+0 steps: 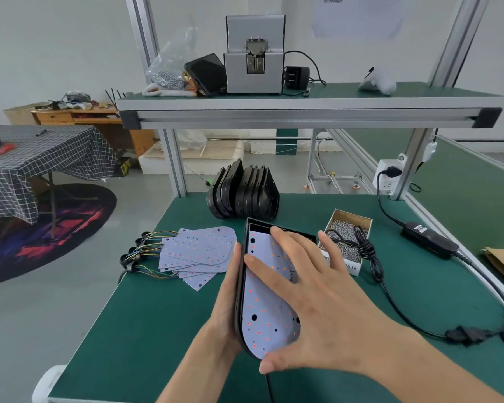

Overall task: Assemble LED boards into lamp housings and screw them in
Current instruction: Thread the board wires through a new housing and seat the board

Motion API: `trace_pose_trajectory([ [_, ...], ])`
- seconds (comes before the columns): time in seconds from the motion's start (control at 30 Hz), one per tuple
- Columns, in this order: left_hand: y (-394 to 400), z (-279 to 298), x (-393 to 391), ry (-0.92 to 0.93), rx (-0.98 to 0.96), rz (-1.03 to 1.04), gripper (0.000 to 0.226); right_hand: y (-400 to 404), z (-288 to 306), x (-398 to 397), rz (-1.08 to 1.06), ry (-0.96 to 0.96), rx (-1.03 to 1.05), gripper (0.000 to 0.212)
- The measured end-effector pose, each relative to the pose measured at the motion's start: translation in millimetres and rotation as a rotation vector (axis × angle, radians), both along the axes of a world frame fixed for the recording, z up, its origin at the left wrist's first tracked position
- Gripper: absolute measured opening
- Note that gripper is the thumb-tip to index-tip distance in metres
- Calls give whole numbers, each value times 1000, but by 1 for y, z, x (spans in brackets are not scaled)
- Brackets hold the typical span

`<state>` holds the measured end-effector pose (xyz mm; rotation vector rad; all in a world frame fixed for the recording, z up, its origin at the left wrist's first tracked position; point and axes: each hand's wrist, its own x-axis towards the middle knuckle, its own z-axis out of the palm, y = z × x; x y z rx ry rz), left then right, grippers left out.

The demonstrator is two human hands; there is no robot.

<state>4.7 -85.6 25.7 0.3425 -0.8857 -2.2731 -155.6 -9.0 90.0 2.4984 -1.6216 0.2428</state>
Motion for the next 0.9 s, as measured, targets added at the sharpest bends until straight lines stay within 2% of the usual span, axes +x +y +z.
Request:
trace_pose_trajectory([
  [0.1,-1,-6,-7,-4,-14,-56,83,0,-1,-3,0,6,-13,132],
  [0.17,-1,-8,-6,-77,68,-39,78,1,-2,-3,-7,7,-15,130],
  [0.2,0,-9,-6,-57,95,-35,78,1,-3,-3,-10,7,-19,129],
  [0.37,0,-9,-8,-73,79,-5,79,-2,-6,-6,2,-10,-68,126],
  [0.67,-2,-3,-6,-26,88,-32,81,-6,-18,-7,13,-68,-168,124],
  [0.9,3,-7,-16,38,48,-52,84,-8,-17,-10,-21,-53,-169,118],
])
